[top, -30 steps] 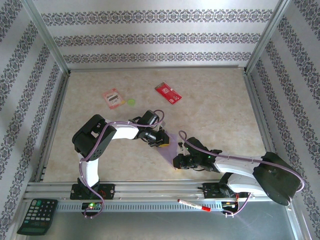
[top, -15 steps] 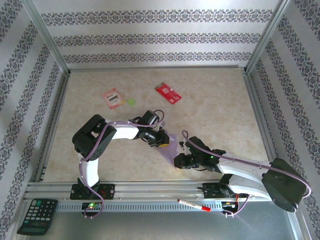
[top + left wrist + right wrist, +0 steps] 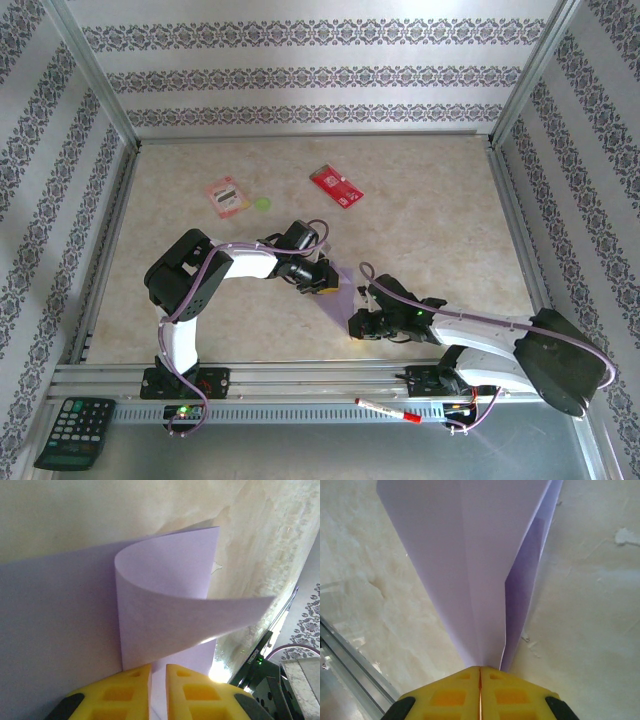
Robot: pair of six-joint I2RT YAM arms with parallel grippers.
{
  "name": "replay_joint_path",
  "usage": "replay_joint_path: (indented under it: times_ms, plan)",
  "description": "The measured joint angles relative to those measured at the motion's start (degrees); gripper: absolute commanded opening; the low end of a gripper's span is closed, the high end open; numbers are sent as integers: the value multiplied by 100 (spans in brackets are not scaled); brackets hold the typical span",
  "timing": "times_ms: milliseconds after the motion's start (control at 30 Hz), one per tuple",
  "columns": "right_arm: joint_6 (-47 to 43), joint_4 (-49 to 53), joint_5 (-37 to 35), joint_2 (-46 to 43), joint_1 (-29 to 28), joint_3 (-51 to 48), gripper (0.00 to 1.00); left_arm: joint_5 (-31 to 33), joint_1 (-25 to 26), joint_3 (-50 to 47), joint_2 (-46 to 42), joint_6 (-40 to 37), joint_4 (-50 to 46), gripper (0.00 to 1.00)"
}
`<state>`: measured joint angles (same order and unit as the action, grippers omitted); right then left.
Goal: Fold a paper plane with a square sheet of paper (pick it up from the middle)
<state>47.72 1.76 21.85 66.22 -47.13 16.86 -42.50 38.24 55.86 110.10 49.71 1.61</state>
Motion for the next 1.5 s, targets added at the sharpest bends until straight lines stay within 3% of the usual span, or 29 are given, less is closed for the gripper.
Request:
replay_joint_path:
  times_ms: [333, 933, 1500]
  plan:
    - [-17, -197, 31, 39, 11, -94, 6, -20, -9, 0, 7, -20, 0, 16]
    - [2, 387, 70, -927, -20, 52, 8, -37, -11, 0, 11, -24, 2, 16]
    - [-15, 367, 61, -304, -221, 131, 7, -39, -11, 0, 11, -24, 0, 16]
